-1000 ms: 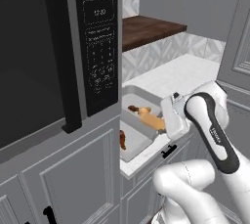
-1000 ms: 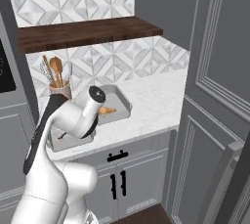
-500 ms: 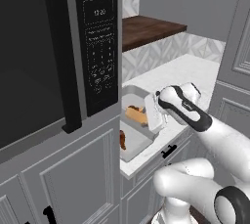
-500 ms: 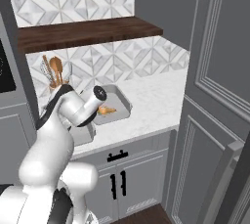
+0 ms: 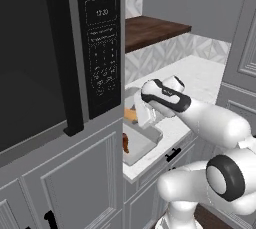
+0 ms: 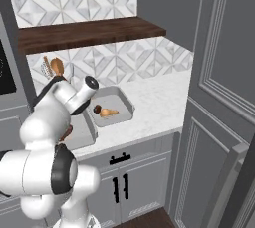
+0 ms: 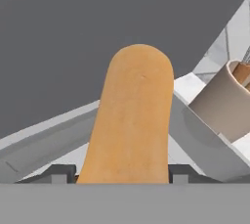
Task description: Place one squash and one chicken drumstick in each tupperware on the nearby counter, to pack two identical lunches.
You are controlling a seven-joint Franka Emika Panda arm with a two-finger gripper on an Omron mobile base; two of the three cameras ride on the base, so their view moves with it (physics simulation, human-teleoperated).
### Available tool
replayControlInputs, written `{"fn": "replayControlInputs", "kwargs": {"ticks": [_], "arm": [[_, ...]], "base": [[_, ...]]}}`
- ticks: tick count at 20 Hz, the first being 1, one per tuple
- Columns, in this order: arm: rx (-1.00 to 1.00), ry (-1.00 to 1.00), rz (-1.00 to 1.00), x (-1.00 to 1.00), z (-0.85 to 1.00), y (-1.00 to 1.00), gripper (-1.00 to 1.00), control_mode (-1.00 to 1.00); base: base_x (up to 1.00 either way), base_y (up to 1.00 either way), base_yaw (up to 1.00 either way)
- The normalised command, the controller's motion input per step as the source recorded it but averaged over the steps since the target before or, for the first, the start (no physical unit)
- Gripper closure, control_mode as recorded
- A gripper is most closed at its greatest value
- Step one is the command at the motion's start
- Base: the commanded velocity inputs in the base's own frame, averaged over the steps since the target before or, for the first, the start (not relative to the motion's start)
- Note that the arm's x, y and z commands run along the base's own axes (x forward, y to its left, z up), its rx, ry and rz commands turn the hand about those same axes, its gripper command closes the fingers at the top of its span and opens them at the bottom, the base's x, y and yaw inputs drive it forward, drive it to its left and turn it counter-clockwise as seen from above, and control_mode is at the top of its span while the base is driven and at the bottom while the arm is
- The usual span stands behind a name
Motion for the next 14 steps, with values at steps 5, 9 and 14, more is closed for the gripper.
{"fn": "replayControlInputs", "kwargs": {"ticks": [5, 9, 14], "arm": [[-0.05, -0.05, 0.07, 0.02, 0.0, 0.0, -1.0, -1.0], [0.0, -0.04, 0.0, 0.01, 0.01, 0.0, -1.0, -1.0], [-0.02, -0.08, 0.07, -0.44, 0.27, -0.23, -1.0, -1.0]], "base": [[0.0, 0.0, 0.0], [0.0, 0.0, 0.0], [0.0, 0.0, 0.0]]}}
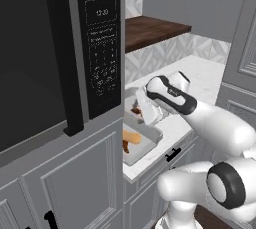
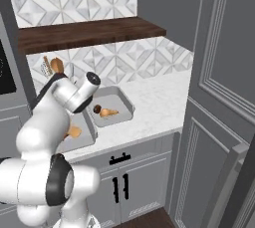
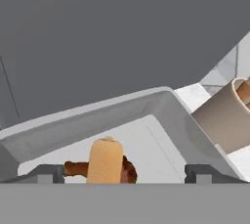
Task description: Place one squash and one chicken drumstick in each tupperware on the nearby counter, to pack two identical lunches.
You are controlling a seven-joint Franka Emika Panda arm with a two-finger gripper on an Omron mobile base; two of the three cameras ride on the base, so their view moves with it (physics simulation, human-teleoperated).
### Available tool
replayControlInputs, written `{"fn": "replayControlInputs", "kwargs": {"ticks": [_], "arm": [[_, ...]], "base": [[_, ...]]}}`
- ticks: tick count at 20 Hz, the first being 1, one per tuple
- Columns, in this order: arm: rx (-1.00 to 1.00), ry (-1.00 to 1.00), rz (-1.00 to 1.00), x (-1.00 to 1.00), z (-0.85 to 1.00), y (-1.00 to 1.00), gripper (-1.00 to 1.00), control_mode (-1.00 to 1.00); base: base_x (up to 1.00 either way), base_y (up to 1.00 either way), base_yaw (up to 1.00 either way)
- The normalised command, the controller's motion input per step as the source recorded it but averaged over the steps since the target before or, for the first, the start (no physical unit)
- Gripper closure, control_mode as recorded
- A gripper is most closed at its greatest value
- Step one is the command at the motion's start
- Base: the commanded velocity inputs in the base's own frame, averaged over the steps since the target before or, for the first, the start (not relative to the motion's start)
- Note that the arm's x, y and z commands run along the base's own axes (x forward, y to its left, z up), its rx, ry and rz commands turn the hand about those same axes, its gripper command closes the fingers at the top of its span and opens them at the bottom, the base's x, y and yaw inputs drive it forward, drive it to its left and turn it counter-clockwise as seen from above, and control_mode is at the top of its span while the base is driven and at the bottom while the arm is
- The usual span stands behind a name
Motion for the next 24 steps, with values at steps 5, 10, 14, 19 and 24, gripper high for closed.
{"fn": "replayControlInputs", "kwargs": {"ticks": [5, 10, 14, 19, 24], "arm": [[-0.31, -0.07, 0.07, -1.0, 0.34, -0.55, -1.0, -1.0], [-0.35, -0.13, 0.0, -1.0, 0.26, -0.6, -1.0, -1.0], [-0.17, -0.26, 0.06, -1.0, 0.23, -0.69, -1.0, -1.0], [-0.13, -0.18, 0.1, -1.0, 0.44, -0.76, -1.0, -1.0], [-0.12, -0.08, 0.04, -0.73, 0.91, -0.48, -1.0, -1.0]], "base": [[0.0, 0.0, 0.0], [0.0, 0.0, 0.0], [0.0, 0.0, 0.0], [0.0, 0.0, 0.0], [0.0, 0.0, 0.0]]}}
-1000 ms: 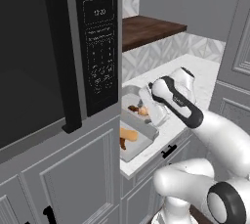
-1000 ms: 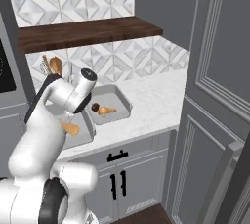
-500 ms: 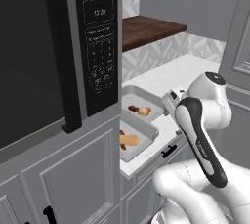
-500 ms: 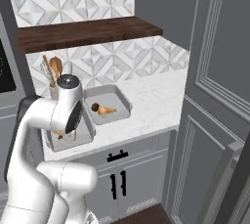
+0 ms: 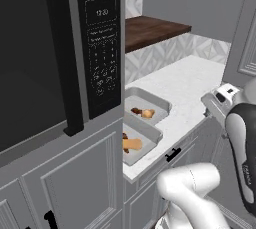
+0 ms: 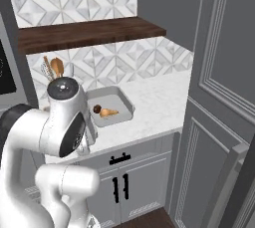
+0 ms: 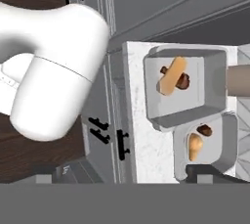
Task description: Place one squash and one chicken drumstick in each tupperware on the nearby counter, to pack two identical lunches.
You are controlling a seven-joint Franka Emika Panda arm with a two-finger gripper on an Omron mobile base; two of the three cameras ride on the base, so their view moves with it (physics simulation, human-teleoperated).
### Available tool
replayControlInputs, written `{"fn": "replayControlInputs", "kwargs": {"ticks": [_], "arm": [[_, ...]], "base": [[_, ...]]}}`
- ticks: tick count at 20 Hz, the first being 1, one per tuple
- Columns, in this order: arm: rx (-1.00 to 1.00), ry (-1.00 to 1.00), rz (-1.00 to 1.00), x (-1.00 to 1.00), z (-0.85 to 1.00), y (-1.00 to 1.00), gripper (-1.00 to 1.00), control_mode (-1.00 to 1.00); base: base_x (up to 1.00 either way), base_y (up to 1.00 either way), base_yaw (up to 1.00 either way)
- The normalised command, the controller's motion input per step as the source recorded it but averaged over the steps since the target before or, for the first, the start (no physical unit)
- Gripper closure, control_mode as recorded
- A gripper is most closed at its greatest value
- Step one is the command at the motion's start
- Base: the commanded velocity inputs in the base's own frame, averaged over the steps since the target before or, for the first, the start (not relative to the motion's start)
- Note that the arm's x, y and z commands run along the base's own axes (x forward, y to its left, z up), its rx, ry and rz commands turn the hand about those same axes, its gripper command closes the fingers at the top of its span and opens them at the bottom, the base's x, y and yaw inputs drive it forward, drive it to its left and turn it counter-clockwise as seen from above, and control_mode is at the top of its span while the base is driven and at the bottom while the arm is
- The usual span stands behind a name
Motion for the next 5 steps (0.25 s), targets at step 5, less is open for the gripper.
{"fn": "replayControlInputs", "kwargs": {"ticks": [5], "arm": [[-0.01, -0.04, -0.23, -0.66, 0.76, -0.02, -1.0, -1.0]], "base": [[0.0, 0.0, 0.0]]}}
